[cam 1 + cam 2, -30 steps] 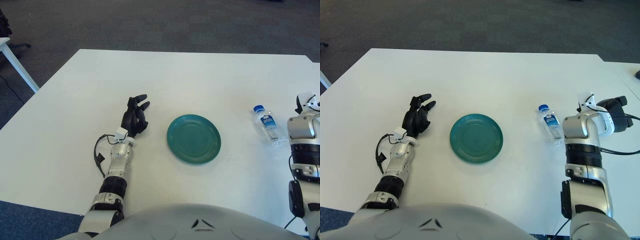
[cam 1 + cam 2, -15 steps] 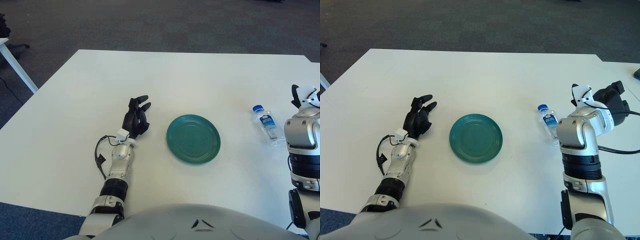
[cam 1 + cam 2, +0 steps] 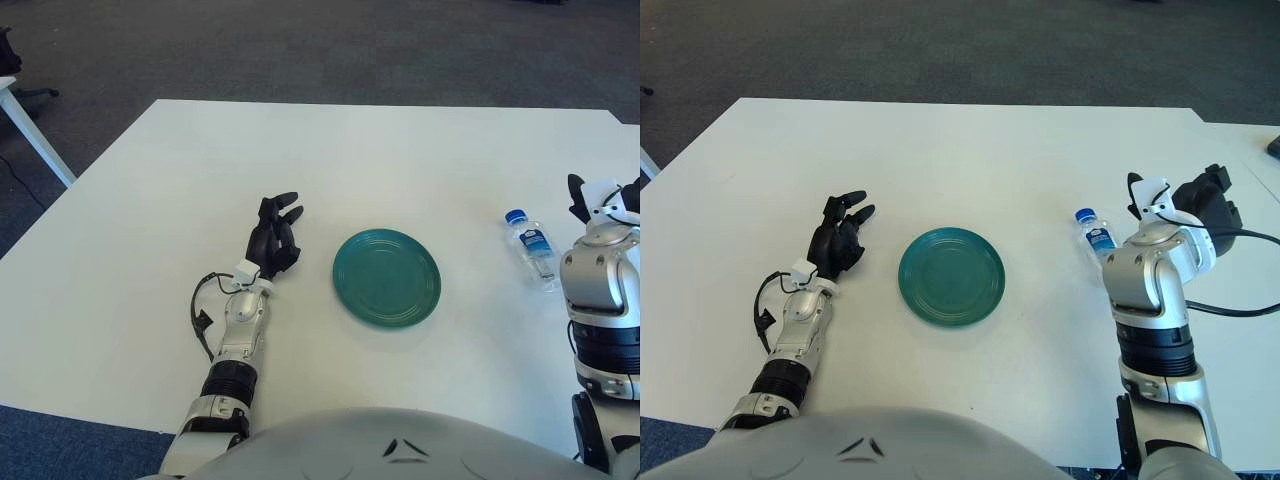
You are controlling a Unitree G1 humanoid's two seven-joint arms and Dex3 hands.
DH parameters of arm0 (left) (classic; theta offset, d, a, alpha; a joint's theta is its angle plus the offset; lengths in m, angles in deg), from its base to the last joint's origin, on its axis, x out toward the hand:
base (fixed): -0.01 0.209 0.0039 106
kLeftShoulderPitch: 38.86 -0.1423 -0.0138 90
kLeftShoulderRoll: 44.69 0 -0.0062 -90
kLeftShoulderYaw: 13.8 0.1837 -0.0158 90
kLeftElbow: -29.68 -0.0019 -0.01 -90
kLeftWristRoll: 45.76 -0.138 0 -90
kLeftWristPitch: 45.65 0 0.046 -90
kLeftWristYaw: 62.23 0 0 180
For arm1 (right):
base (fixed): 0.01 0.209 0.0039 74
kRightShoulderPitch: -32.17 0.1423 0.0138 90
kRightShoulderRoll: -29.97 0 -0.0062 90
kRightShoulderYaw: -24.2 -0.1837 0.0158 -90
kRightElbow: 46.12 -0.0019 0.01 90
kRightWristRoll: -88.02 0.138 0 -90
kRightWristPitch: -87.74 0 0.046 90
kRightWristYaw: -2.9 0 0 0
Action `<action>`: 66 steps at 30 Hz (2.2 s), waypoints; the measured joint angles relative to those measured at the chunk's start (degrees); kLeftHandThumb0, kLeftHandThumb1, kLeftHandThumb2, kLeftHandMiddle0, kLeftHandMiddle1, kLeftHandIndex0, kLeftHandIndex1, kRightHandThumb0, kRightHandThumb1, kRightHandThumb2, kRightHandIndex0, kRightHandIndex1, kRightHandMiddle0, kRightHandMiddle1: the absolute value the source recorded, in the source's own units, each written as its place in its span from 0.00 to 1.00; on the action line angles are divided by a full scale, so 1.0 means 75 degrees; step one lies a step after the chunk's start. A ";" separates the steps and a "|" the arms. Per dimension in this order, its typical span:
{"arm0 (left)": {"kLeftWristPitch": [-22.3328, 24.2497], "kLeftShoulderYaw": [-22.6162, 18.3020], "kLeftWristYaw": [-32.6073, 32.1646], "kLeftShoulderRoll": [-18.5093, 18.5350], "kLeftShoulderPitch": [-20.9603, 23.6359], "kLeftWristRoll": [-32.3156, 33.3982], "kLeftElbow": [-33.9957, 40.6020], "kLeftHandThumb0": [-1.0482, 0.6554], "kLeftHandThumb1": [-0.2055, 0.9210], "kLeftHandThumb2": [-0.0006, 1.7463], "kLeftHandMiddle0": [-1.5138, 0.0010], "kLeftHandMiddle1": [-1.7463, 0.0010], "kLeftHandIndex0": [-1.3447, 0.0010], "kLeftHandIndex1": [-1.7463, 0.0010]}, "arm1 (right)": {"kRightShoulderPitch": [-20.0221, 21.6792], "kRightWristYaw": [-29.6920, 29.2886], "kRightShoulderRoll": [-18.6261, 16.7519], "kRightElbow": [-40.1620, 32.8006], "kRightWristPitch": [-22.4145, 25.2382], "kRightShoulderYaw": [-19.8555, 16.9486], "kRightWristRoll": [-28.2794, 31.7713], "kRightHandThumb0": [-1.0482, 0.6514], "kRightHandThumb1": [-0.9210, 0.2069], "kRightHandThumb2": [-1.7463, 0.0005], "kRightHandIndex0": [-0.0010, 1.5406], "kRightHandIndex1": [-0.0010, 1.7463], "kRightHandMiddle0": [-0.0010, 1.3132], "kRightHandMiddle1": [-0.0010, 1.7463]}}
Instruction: Put the bottle into the plate.
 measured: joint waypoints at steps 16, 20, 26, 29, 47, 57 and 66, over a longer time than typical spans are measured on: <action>0.0088 0.0228 -0.0219 -0.0157 -0.0239 -0.0145 0.0326 0.28 1.00 0.51 0.77 0.73 1.00 0.39 | 0.0081 -0.0436 -0.1212 0.0559 -0.0055 0.0978 -0.0227 0.00 0.00 0.66 0.07 0.00 0.00 0.21; 0.0117 0.0290 -0.0282 -0.0210 -0.0293 -0.0209 0.0413 0.28 1.00 0.51 0.77 0.73 1.00 0.39 | 0.0169 -0.0453 -0.1429 0.0648 -0.0062 0.1058 -0.0227 0.00 0.00 0.65 0.05 0.00 0.00 0.20; 0.0157 0.0383 -0.0384 -0.0285 -0.0437 -0.0294 0.0584 0.28 1.00 0.51 0.77 0.73 1.00 0.39 | 0.0284 -0.0497 -0.1560 0.0762 -0.0217 0.1011 -0.0225 0.00 0.00 0.65 0.03 0.00 0.00 0.20; 0.0167 0.0440 -0.0403 -0.0314 -0.0494 -0.0317 0.0639 0.28 1.00 0.51 0.77 0.73 1.00 0.39 | 0.0326 -0.0592 -0.1690 0.0798 -0.0275 0.0996 -0.0226 0.00 0.00 0.66 0.02 0.00 0.00 0.18; 0.0244 0.0744 -0.0623 -0.0311 -0.0811 -0.0365 0.1012 0.28 1.00 0.51 0.77 0.73 1.00 0.39 | 0.0351 -0.1066 -0.2526 0.0798 -0.0235 0.1152 -0.0530 0.00 0.00 0.67 0.00 0.00 0.00 0.06; 0.0269 0.0836 -0.0670 -0.0300 -0.0930 -0.0359 0.1156 0.28 1.00 0.51 0.77 0.73 1.00 0.39 | 0.0351 -0.1345 -0.2772 0.0891 -0.0264 0.0944 -0.0545 0.00 0.00 0.69 0.00 0.00 0.00 0.03; 0.0287 0.0861 -0.0669 -0.0292 -0.0974 -0.0333 0.1206 0.28 1.00 0.51 0.77 0.73 1.00 0.39 | 0.0293 -0.1408 -0.2850 0.0616 -0.0130 0.0706 -0.0621 0.00 0.00 0.69 0.00 0.00 0.00 0.02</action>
